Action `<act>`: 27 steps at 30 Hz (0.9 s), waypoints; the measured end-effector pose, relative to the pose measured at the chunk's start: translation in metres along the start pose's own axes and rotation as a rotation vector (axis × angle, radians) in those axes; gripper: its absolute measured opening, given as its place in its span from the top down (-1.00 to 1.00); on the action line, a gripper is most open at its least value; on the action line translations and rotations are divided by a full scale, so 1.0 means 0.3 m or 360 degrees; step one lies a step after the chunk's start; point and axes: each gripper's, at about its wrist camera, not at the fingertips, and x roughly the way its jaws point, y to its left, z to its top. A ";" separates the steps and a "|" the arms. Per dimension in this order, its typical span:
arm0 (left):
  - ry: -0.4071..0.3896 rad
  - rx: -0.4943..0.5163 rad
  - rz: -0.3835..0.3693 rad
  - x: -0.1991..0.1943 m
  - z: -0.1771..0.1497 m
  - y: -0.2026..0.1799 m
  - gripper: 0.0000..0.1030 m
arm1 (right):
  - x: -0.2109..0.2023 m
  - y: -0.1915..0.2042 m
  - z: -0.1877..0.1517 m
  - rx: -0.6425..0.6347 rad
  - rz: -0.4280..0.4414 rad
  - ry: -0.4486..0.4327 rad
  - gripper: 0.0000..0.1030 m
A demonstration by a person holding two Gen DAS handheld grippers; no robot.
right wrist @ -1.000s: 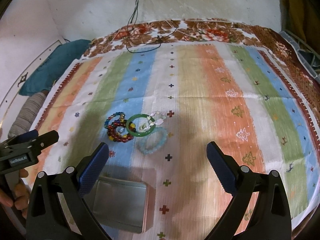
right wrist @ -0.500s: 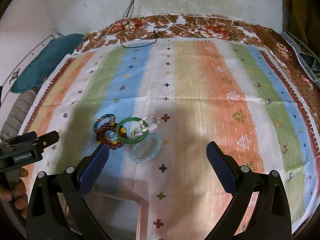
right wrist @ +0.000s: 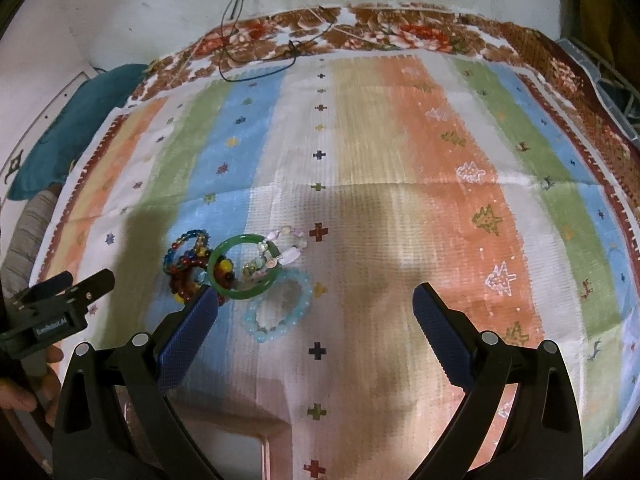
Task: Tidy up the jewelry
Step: 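Move both tools forward and down toward the bracelet cluster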
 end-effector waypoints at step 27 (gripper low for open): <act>0.0132 -0.0079 -0.0025 0.246 0.092 0.030 -0.89 | 0.296 -0.030 0.091 0.0218 -0.0012 0.0230 -0.92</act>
